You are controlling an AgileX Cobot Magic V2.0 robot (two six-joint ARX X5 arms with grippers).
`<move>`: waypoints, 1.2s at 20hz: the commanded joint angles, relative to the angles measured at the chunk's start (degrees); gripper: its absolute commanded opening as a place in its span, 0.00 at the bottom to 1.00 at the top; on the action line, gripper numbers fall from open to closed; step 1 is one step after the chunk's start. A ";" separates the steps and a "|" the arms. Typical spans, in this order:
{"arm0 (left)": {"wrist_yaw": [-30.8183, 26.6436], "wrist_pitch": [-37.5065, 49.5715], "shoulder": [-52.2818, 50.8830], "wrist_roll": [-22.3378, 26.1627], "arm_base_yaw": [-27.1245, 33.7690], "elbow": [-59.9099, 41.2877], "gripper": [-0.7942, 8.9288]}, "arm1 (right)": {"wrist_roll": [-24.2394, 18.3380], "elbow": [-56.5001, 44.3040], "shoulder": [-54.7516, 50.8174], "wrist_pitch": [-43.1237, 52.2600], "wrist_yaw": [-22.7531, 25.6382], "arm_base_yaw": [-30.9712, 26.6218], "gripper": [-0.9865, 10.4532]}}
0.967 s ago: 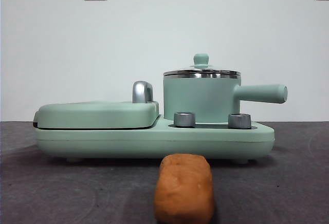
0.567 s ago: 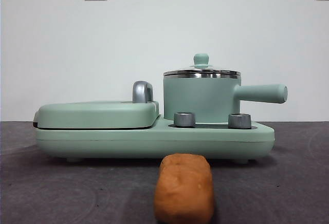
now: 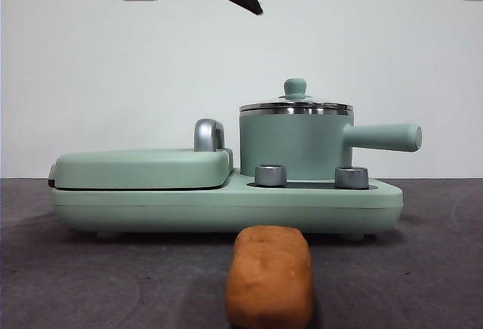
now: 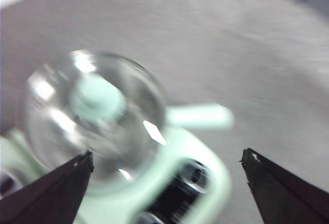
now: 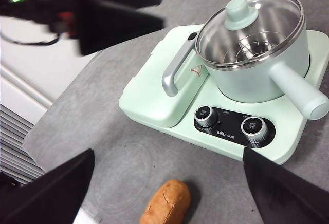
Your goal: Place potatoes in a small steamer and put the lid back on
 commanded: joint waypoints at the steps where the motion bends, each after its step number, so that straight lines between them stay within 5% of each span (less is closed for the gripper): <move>1: -3.69 1.03 5.46 2.75 -0.59 5.49 0.56 | 0.37 1.14 0.31 0.37 -0.20 0.07 0.49; 6: -3.76 7.67 13.84 2.12 0.20 9.49 0.56 | 0.13 1.14 0.31 0.37 -0.20 0.07 0.49; 11: -3.80 12.13 17.66 -6.93 3.04 9.49 0.56 | 0.11 1.14 0.31 0.39 -0.17 0.07 0.49; 24: -3.89 13.29 20.90 -1.20 2.89 9.49 0.56 | 0.11 1.14 0.31 -0.07 0.09 0.07 0.49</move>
